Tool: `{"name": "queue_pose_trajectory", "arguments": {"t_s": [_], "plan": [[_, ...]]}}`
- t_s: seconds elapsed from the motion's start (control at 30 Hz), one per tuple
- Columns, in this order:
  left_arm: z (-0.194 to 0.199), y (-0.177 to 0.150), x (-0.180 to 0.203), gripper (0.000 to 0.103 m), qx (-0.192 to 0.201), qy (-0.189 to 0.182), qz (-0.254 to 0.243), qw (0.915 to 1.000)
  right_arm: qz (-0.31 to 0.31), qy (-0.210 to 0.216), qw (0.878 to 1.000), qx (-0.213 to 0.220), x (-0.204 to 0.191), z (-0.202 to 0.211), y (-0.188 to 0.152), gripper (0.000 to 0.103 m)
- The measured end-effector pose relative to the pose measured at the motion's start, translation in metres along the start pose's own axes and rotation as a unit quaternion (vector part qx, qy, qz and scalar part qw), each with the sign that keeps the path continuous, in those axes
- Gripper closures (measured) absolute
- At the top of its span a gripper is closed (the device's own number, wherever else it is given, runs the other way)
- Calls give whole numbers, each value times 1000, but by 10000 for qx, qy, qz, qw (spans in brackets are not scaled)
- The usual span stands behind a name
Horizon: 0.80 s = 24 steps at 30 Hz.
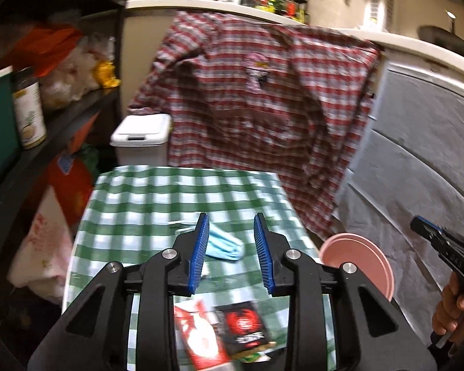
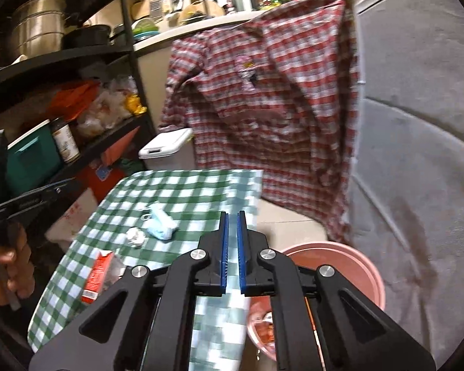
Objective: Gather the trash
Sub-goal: 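Move both tools back over the table toward the tissue and mask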
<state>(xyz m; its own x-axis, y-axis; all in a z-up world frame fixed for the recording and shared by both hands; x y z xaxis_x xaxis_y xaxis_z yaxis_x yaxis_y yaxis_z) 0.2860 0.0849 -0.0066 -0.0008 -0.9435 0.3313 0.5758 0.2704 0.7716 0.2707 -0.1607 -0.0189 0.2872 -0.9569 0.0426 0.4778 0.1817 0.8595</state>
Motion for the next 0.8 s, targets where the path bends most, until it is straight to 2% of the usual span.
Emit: {"name": "queue_pose_trajectory", "arguments": {"t_s": [0.27,0.43,0.8], "plan": [[-30,2,-55,81,-330,255,186,9990,168,386,9991,-72,-33,-29,4,97],[-51,-8,-70,82,-535,266,189,9980,325,576,9977,-148,-50,-53,4,97],[-107,-36,-76,82,-1300,-153,70,9914,554,998,9927,-392,-79,-109,1,97]]}}
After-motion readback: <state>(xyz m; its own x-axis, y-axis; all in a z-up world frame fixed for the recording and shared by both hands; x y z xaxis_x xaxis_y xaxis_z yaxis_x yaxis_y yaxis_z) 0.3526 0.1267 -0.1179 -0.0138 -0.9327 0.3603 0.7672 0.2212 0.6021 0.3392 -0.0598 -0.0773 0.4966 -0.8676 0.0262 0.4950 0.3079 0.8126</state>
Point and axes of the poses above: each gripper's, at about its wrist camera, not at the fingertips, and z roughly against the way its jaws point, x to its right, y to its top, the point moved 1 cm from there along -z, roughly the way its jaws point, and after that the axes turned 12 degrees about z, right-handed, at the moved point
